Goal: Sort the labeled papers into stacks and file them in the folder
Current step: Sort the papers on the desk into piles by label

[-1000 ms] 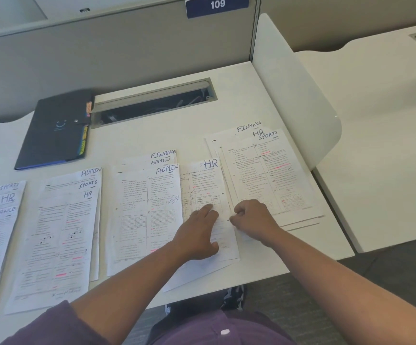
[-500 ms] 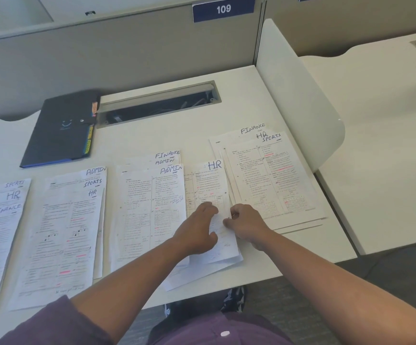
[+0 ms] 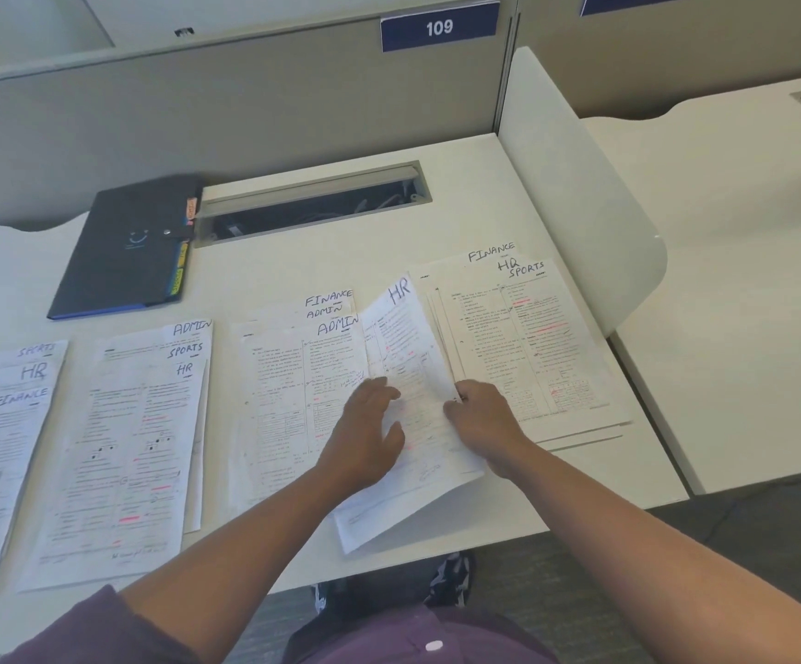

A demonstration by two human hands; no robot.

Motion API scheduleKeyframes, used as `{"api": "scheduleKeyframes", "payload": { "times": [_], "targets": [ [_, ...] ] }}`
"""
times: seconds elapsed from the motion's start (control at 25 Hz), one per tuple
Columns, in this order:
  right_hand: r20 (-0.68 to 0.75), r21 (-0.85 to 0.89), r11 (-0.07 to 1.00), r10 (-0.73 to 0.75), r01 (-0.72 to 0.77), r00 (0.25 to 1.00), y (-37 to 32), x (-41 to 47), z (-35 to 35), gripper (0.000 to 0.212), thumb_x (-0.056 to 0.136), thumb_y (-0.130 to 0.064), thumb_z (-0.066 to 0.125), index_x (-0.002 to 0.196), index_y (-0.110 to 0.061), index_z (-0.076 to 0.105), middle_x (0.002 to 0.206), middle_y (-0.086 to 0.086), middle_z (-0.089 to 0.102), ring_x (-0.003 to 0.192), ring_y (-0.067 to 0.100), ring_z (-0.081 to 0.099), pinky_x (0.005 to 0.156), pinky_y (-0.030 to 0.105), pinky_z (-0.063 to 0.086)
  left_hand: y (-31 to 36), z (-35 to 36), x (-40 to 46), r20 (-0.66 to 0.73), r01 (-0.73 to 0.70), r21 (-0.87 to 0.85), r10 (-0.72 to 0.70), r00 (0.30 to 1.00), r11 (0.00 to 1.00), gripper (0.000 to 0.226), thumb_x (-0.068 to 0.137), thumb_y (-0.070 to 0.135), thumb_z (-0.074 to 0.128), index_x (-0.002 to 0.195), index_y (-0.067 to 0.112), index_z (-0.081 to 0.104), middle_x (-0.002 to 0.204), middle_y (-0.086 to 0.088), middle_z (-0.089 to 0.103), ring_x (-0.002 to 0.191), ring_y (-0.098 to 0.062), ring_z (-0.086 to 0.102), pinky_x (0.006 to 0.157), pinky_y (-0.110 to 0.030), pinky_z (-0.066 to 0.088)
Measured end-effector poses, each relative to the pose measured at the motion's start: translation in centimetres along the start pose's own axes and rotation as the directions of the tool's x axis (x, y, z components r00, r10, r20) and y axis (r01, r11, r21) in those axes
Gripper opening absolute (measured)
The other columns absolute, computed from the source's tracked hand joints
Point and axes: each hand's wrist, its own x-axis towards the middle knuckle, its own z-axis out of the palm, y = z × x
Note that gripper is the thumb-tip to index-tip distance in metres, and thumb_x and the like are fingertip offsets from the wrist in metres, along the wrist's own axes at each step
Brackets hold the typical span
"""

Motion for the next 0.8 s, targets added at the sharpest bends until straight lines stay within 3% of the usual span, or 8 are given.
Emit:
{"api": "scheduleKeyframes", "payload": {
  "times": [0.16,0.32,0.52,0.8],
  "targets": [
    [-0.058,0.007,0.998,-0.066,0.066,0.996,-1.6,0.1,-4.6,0.016,0.096,-0.013,0.057,0.088,-0.008,0.07,0.077,0.003,0.069,0.066,0.023,0.06,0.062,0.032,0.046,-1.1,0.2,0.2,0.026,0.072,0.007,-0.072,0.997,0.997,0.053,0.105,0.048,0.053,0.151,0.024,0.042,0.17,0.002,0.026,0.159,-0.022,0.017,0.13,-0.047,0.018],
    [-0.071,-0.004,0.998,-0.056,0.056,0.996,-2.8,-0.2,-8.4,0.015,0.098,-0.013,0.06,0.092,-0.016,0.074,0.086,0.003,0.075,0.073,0.021,0.069,0.063,0.028,0.052,-2.3,0.3,0.3,0.064,0.071,0.106,-0.079,0.995,0.992,0.059,0.105,0.049,0.052,0.156,0.023,0.037,0.172,0.001,0.024,0.16,-0.024,0.017,0.129,-0.049,0.02],
    [-0.099,-0.019,0.998,-0.06,0.058,0.993,-3.4,-0.3,-11.0,0.016,0.098,-0.012,0.059,0.099,-0.015,0.075,0.092,0.001,0.076,0.081,0.023,0.072,0.07,0.031,0.054,-3.9,-0.1,0.1,0.145,0.037,0.218,-0.07,0.987,0.975,0.071,0.101,0.052,0.055,0.161,0.025,0.028,0.175,0.003,0.009,0.162,-0.022,0.002,0.128,-0.049,0.011],
    [-0.242,-0.043,0.993,-0.116,0.108,0.963,-4.1,0.0,-13.4,0.022,0.095,-0.013,0.06,0.078,-0.022,0.07,0.074,-0.007,0.072,0.067,0.018,0.065,0.061,0.027,0.047,-5.2,-1.9,0.8,0.157,0.022,0.253,-0.064,0.986,0.967,0.072,0.101,0.048,0.056,0.163,0.028,0.025,0.176,0.009,0.003,0.162,-0.019,-0.004,0.129,-0.046,0.003]
  ]
}}
